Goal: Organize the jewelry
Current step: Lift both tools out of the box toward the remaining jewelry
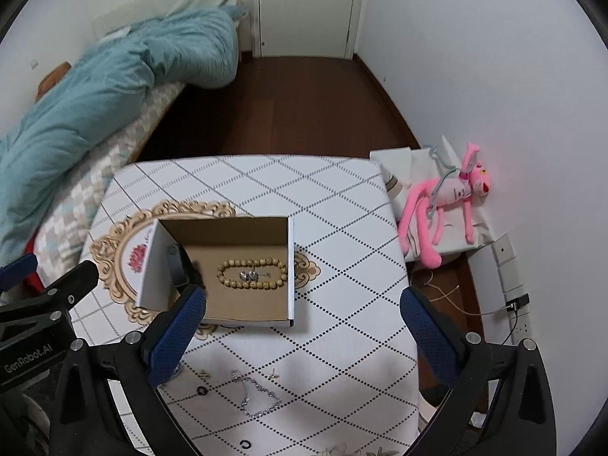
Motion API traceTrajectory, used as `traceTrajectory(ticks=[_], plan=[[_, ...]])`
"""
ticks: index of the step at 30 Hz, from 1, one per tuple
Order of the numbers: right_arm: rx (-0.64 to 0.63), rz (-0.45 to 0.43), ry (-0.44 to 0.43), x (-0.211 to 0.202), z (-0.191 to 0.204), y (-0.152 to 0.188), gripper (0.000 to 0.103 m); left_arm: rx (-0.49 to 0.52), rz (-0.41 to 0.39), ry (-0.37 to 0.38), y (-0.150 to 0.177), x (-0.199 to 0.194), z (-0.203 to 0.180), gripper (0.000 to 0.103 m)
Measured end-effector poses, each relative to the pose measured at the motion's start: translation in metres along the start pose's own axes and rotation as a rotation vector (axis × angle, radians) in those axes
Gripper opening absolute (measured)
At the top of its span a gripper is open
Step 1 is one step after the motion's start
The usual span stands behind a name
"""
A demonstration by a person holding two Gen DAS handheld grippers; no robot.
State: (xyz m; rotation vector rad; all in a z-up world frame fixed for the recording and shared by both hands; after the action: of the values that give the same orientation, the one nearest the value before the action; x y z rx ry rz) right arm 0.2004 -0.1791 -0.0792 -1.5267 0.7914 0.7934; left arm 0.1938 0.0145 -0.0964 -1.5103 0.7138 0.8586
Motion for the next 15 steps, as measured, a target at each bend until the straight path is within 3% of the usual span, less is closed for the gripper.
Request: traceTrajectory(ticks=[8,15], plan=[[0.068,-0.010,-0.049,-0.031,-0.004,0.026,0.103,-0.008,0.008,-0.027,0.022,-0.014,0.010,0.103],[0.096,0.158,-0.116,0.008,0.008,0.100,0.103,0.026,0.127,-0.115,0.084,0.022,0.030,0.103]])
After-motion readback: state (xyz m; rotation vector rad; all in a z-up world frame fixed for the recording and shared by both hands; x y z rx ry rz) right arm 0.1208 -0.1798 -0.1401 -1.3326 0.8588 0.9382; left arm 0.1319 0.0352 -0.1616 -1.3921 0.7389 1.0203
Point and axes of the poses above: each gripper's, at about its wrist camera, not at the fingertips, and x roughly the way its jaws point, z to its left, y to its underside, the point moved 3 cm from there along x, roughly the way its jaws point, and after that the axes turned 2 degrees about -x, right-handed, at the moved point
